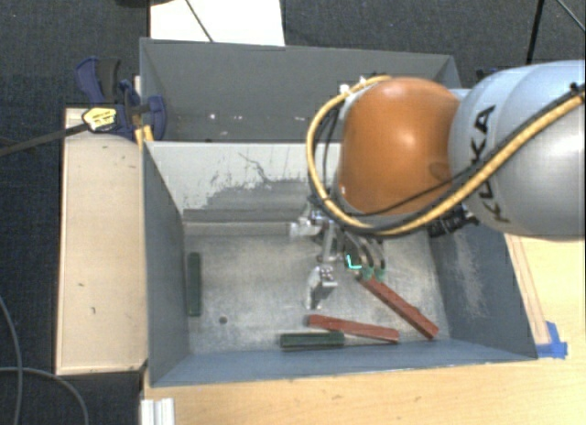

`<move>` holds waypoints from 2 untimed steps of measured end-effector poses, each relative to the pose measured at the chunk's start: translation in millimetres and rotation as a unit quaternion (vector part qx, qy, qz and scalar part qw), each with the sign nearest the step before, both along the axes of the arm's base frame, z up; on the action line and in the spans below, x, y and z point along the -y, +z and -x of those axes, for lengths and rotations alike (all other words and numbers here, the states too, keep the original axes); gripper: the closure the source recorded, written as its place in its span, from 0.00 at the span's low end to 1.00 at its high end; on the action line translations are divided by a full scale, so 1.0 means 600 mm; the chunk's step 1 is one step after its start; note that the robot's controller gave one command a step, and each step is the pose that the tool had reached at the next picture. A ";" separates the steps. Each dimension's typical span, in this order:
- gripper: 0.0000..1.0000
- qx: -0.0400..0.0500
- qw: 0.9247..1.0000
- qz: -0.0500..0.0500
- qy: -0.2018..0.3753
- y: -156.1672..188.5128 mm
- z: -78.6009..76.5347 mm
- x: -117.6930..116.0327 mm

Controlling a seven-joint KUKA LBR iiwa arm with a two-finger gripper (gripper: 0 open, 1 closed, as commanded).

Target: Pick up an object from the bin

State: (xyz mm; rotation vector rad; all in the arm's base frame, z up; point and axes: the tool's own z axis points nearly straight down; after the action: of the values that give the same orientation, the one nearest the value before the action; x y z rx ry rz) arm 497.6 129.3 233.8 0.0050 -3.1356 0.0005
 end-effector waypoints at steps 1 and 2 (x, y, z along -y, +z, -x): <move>0.00 0.004 1.000 -0.001 -0.003 0.006 -0.003 0.001; 0.00 0.006 1.000 -0.001 0.012 -0.115 0.006 0.056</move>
Offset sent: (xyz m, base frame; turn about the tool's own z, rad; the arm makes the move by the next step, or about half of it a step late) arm -0.0125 -0.0755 -0.1638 -0.0539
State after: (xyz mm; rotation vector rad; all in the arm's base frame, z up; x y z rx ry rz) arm 494.0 95.8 164.8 0.0415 -3.1480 -0.0026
